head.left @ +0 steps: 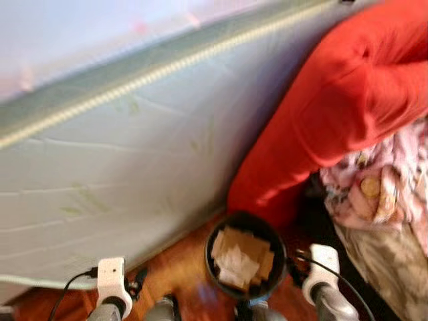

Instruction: Clean up the room

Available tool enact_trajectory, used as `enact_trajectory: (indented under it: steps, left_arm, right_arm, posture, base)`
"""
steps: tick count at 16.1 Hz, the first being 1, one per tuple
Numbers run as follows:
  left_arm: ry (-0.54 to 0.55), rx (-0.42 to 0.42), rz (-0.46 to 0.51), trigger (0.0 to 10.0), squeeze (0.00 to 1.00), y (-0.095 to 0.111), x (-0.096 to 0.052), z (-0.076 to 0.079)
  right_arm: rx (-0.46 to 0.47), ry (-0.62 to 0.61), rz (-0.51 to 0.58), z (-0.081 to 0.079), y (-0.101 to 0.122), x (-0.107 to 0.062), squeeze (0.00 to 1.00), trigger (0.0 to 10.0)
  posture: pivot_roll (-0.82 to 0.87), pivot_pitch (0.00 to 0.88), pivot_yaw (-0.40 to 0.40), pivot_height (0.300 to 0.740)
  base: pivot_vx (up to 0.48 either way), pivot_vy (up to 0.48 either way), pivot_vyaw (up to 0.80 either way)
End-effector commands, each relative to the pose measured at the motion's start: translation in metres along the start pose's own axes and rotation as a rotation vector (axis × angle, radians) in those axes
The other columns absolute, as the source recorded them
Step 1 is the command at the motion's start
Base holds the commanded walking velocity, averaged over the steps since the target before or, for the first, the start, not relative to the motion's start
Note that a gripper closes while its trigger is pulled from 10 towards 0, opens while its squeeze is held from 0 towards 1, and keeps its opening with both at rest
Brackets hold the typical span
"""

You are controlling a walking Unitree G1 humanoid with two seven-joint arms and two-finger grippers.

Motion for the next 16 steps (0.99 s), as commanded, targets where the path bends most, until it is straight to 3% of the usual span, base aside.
enact_trajectory:
  steps: [1, 5, 8, 13, 16]
  left_arm:
    - [0.032, -0.006, -0.088, 10.0, 0.0, -0.026, -0.006, -0.007]
    - [0.059, -0.017, -0.213, 10.0, 0.0, -0.055, -0.01, -0.009]
    - [0.091, -0.049, -0.276, 10.0, 0.0, -0.074, -0.018, -0.008]
    - [0.095, -0.062, -0.283, 10.0, 0.0, -0.075, -0.016, -0.006]
    - [0.096, -0.065, -0.284, 10.0, 0.0, -0.074, -0.014, -0.005]
  right_arm:
    - [0.023, -0.041, -0.046, 0.012, -0.02, -0.007, 0.0, 10.0]
    - [0.069, -0.082, -0.103, 0.021, -0.042, -0.015, 0.0, 10.0]
    - [0.061, -0.089, -0.251, 0.031, -0.091, -0.037, 0.0, 10.0]
    - [0.062, -0.09, -0.291, 0.037, -0.103, -0.044, 0.0, 10.0]
    - [0.044, -0.081, -0.307, 0.037, -0.106, -0.045, 0.0, 10.0]
  posture:
    - [0.15, 0.052, -0.048, 0.74]
    - [0.11, 0.0, -0.033, 0.74]
    - [0.1, 0.0, -0.038, 0.74]
    - [0.1, 0.0, -0.043, 0.74]
    - [0.11, 0.0, -0.053, 0.74]
  base:
    - [0.0, 0.0, 0.0]
    - [0.0, 0.0, 0.0]
    - [0.0, 0.0, 0.0]
    - [0.0, 0.0, 0.0]
    - [0.0, 0.0, -0.64]
Point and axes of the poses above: a point about 5 cm out from each wrist's last joint towards the gripper, its own x axis pointing out of the wrist towards the gripper, its own y axis along the axis of the wrist's last joint, z = x × y, the point moved 6 cm from there along x, pointing out of the wrist towards the gripper
